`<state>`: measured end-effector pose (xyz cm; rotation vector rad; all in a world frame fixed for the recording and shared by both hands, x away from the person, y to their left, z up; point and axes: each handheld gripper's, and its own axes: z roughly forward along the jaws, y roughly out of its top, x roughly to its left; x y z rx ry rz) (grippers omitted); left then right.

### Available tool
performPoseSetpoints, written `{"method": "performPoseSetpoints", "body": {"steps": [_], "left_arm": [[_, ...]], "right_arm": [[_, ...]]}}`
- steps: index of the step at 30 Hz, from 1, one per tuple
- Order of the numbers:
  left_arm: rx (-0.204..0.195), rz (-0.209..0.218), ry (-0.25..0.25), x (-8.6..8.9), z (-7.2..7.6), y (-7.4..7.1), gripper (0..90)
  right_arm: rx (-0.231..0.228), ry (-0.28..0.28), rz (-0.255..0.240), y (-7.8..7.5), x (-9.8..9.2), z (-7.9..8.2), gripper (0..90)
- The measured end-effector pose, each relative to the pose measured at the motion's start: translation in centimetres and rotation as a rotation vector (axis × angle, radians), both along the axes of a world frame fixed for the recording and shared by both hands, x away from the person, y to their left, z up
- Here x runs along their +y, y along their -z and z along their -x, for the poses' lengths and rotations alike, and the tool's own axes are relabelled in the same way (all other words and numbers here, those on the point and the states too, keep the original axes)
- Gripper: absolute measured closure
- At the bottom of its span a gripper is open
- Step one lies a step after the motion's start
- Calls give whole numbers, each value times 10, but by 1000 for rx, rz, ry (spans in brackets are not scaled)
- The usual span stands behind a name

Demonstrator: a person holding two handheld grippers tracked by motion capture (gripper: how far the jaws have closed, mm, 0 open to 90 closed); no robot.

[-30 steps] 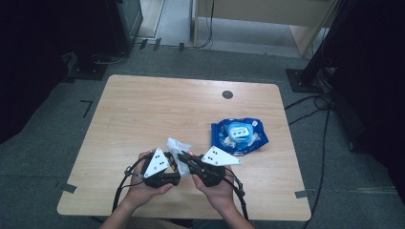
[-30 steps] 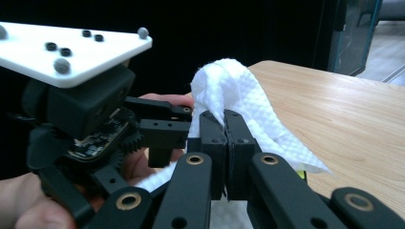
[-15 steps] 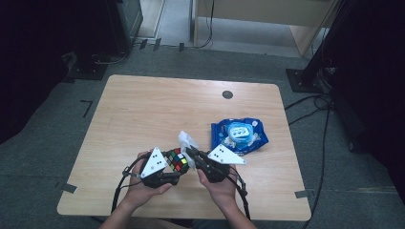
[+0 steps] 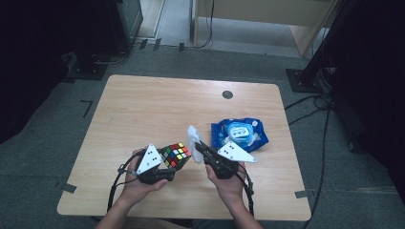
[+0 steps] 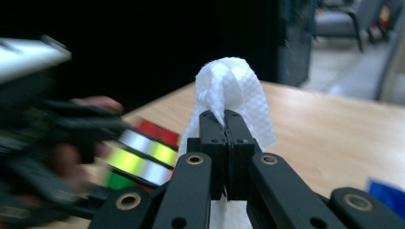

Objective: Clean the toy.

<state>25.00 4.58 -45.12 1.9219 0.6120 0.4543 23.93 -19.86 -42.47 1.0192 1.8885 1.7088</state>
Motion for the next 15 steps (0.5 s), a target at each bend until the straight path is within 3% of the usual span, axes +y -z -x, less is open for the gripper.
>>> {"method": "performPoseSetpoints", "body": {"steps": [2, 6, 15], "left_arm": [[-3, -17, -5, -2, 0, 2, 342], [-6, -18, 7, -6, 3, 2, 342], [-25, 4, 46, -14, 11, -2, 342]], "right_arm": [[-37, -41, -19, -10, 4, 7, 894], [-66, -106, -42, -20, 14, 18, 893], [-21, -118, -4, -1, 27, 14, 886]]}}
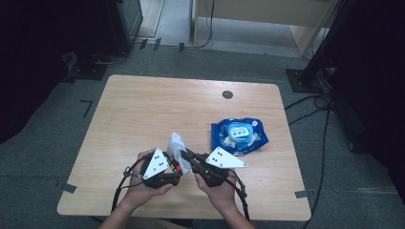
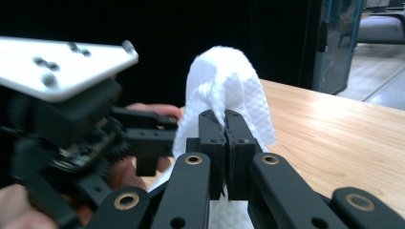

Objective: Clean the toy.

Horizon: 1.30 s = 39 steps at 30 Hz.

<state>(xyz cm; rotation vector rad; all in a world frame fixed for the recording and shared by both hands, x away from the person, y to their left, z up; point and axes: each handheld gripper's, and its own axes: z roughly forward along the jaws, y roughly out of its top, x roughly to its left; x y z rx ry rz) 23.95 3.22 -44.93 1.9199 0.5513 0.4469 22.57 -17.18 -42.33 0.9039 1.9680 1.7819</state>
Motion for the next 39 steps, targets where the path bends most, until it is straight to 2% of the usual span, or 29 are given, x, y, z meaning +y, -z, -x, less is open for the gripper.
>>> {"method": "performPoseSetpoints", "body": {"steps": [3, 5, 12, 14, 18, 21, 24, 28, 33, 35, 39], "left_arm": [[4, 17, 7, 2, 0, -3, 342], [3, 16, 4, 3, 0, -3, 342], [4, 11, 7, 2, 1, -3, 342], [2, 10, 7, 2, 1, -4, 342], [0, 24, 2, 5, 0, -6, 342], [10, 74, 0, 11, -2, -10, 342], [3, 74, -18, 16, -4, -12, 342], [9, 81, -46, 24, -8, -11, 342], [16, 78, -65, 29, -12, -9, 342], [17, 78, -68, 30, -13, -7, 342], [23, 70, -67, 28, -14, -4, 342]], "right_arm": [[9, 21, 10, 6, 0, -2, 885], [14, 34, 4, 9, -1, -4, 884], [11, 88, 46, 15, -5, -9, 883], [22, 106, 45, 18, -8, -12, 882], [34, 145, 62, 24, -13, -16, 884], [49, 169, 112, 33, -15, -20, 882], [84, 197, 168, 48, -16, -26, 882], [125, 259, 200, 59, -27, -35, 883], [151, 308, 180, 58, -41, -40, 845], [159, 314, 160, 54, -44, -40, 771], [186, 287, 79, 40, -43, -37, 574]]}}
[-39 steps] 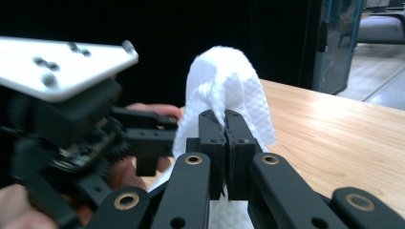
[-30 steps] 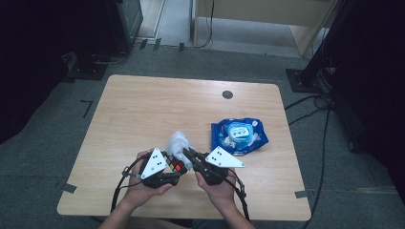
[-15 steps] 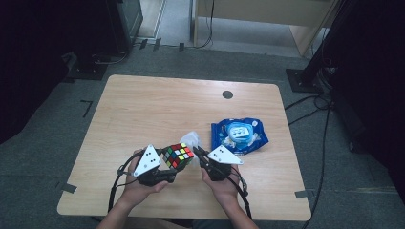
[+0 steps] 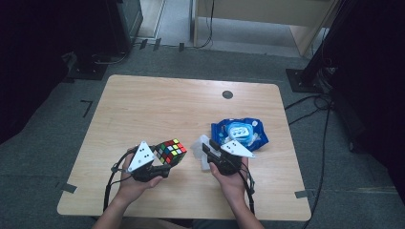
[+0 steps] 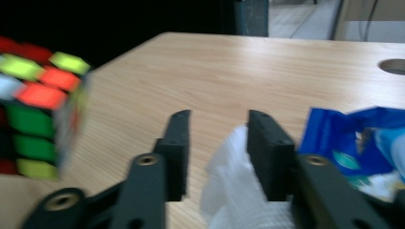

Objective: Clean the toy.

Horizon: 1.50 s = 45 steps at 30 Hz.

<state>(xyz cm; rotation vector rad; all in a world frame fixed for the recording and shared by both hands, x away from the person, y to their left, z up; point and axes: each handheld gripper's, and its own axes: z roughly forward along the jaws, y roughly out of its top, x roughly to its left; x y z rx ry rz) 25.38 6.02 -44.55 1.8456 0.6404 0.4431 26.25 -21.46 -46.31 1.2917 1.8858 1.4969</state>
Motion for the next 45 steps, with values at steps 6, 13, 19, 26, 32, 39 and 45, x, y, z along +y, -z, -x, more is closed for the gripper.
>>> {"method": "performPoseSetpoints", "body": {"steps": [6, 13, 19, 26, 32, 39, 45], "left_arm": [[-4, -19, -3, -5, 1, 5, 342], [-29, -57, 2, -15, 6, 8, 342], [-70, -94, 19, -27, 13, 10, 342], [-73, -96, 36, -32, 16, 12, 341], [-46, -126, 44, -36, 13, 15, 340], [-22, -138, 44, -38, 10, 17, 328], [10, -142, 35, -33, 6, 17, 339]], "right_arm": [[65, -121, -170, -27, 19, 12, 336], [148, -156, -229, -32, 39, 16, 226], [273, -182, -292, -22, 42, 10, 223], [303, -179, -263, -16, 47, 10, 339], [231, -151, -129, -19, 53, 16, 342], [99, -142, 83, -26, 65, 25, 343], [98, -181, 48, -25, 62, 21, 310]]}}
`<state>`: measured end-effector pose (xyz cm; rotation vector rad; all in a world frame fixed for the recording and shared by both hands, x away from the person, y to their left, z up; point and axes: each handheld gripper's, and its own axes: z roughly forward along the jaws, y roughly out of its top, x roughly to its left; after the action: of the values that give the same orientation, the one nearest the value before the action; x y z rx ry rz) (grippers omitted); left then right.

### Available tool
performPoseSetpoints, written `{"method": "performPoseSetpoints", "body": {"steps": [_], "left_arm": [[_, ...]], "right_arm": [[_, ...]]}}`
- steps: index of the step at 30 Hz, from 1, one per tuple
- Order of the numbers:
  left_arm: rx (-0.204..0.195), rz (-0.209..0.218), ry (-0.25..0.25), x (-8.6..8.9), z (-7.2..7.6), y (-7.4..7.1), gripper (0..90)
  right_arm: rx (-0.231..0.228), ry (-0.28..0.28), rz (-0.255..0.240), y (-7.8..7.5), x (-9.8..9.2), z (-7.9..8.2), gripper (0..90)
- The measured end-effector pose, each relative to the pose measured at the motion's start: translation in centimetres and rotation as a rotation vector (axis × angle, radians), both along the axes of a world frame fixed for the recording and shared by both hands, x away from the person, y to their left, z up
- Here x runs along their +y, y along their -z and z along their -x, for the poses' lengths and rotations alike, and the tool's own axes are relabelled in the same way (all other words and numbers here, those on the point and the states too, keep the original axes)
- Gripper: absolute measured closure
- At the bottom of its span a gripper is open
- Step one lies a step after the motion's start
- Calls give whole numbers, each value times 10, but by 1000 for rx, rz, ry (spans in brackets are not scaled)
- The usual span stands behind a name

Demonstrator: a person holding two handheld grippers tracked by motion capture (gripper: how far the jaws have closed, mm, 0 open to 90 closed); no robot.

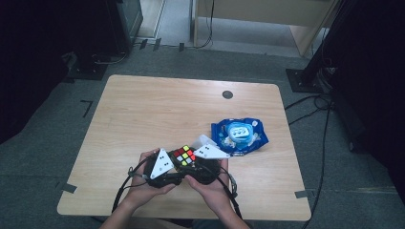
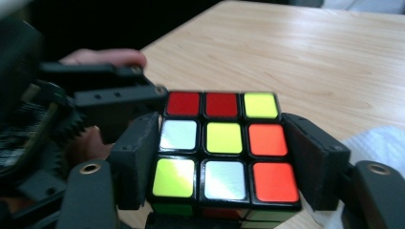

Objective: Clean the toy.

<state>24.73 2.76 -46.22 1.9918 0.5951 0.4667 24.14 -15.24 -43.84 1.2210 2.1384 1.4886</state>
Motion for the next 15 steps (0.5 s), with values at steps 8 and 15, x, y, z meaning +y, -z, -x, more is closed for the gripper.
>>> {"method": "performPoseSetpoints", "body": {"steps": [8, 15], "left_arm": [[93, 105, -113, 31, -20, -5, 340], [122, 194, -150, 49, -27, -13, 340]], "right_arm": [[-20, 24, -183, -11, -34, -8, 266], [-17, -10, -116, 20, -28, -12, 263]]}}
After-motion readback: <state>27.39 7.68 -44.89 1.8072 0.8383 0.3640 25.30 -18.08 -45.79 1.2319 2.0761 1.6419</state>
